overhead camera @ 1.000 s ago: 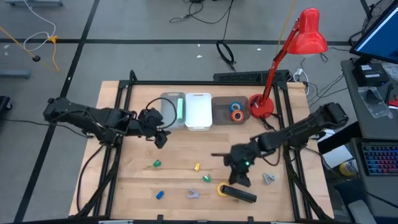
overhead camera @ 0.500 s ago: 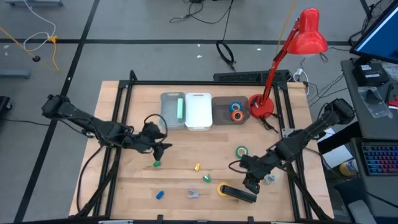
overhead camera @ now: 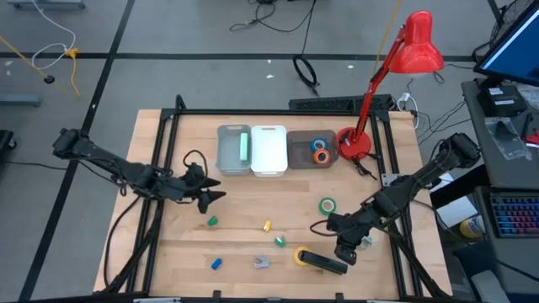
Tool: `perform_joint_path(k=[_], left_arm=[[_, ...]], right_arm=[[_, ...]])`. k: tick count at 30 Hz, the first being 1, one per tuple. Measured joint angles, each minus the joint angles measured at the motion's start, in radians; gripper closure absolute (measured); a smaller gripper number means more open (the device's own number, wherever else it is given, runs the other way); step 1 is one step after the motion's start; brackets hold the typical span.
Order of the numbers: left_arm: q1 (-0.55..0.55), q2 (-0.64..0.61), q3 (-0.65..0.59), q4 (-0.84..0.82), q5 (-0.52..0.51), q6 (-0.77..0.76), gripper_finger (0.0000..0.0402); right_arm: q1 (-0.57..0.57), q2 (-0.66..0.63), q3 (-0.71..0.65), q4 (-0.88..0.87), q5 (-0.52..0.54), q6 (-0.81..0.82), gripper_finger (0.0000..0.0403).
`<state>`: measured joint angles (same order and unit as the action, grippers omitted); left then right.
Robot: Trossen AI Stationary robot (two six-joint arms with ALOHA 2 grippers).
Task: Pick and place Stapler, Stapler remover, tape
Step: Put the black stapler into the grey bin
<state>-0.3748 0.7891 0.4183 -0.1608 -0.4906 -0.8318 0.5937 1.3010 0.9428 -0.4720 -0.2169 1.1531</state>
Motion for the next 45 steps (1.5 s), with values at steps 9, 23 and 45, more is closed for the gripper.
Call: perform_joint_path(k=[9,23,45], left_arm=[[0.001,0.002,0.000,0.000,-0.010,-0.013,0.0131],[0.001,0.002,0.000,0.000,-0.011,-0.014,0.0131],[0.001,0.003,0.000,-0.002,0.032,0.022,0.0131]], right_arm=[[-0.006,0.000,0.000,-0.003,-0.022,-0.108,0.0403],[0.001,0.008,0.022,0.014,0.038,-0.048,0.0403],[0.105,0.336,0.451,-0.480,0.138,0.012,0.0403]])
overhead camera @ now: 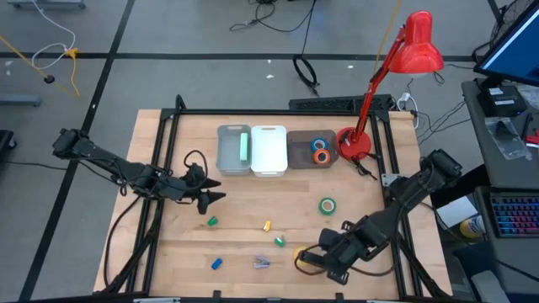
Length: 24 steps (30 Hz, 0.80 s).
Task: Pick and place Stapler, Stapler remover, tape
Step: Put the black stapler into the grey bin
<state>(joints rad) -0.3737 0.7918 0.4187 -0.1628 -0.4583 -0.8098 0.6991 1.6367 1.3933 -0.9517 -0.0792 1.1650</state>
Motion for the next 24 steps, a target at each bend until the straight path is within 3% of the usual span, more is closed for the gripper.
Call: perform_joint_path(k=[13,18,24], left_arm=[[0.000,0.000,0.000,-0.001,0.008,0.016,0.0131],[0.000,0.000,0.000,-0.002,0.005,0.016,0.0131],[0.000,0.000,0.000,-0.002,0.005,0.018,0.0131]], right_arm=[[-0.031,-0.006,0.001,-0.026,-0.026,-0.029,0.0389],[-0.032,-0.006,0.001,-0.026,-0.029,-0.069,0.0338],[-0.032,-0.006,0.001,0.011,-0.027,-0.099,0.0248]])
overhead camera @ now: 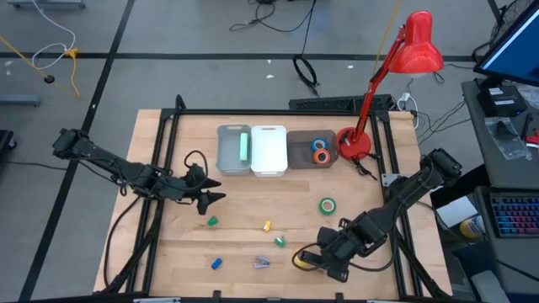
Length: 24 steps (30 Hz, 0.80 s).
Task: Pick and place Stapler, Stapler remover, tape
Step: Put the black stapler into the grey bin
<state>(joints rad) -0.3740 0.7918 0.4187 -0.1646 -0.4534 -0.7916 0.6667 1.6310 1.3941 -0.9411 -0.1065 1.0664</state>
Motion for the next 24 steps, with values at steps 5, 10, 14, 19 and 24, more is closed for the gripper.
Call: perform_joint_path(k=[5,10,14,19,24], left_arm=[[0.000,0.000,0.000,0.000,0.000,0.000,0.0131],[0.000,0.000,0.000,0.000,0.000,0.000,0.0131],[0.000,0.000,0.000,0.000,-0.001,0.000,0.0131],[0.000,0.000,0.000,0.000,-0.001,0.000,0.0131],[0.000,0.000,0.000,0.000,-0.001,-0.001,0.0131]], right_arm=[[0.005,0.015,0.000,0.013,-0.001,-0.009,0.0186],[0.013,0.047,0.000,0.017,-0.023,-0.016,0.0153],[0.028,0.055,-0.001,0.023,-0.028,-0.007,0.0150],[0.046,0.055,-0.006,0.036,-0.025,-0.006,0.0159],[0.056,0.055,-0.076,0.107,-0.040,0.029,0.0164]])
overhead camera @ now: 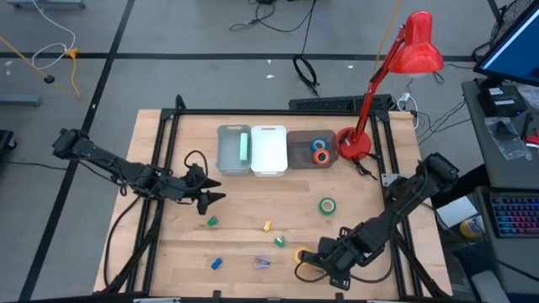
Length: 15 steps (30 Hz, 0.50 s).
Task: Pick and place Stapler, Stapler remover, tape
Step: Put the black stapler into the grey bin
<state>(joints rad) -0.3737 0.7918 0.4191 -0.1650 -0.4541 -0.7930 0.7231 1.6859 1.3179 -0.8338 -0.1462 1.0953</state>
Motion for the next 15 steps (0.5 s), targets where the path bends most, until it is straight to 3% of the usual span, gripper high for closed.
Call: perform_joint_path(k=[15], left_arm=[[0.000,0.000,0.001,0.000,0.000,-0.014,0.0131]], right_arm=[[-0.001,-0.001,-0.170,0.227,-0.068,0.125,0.0176]])
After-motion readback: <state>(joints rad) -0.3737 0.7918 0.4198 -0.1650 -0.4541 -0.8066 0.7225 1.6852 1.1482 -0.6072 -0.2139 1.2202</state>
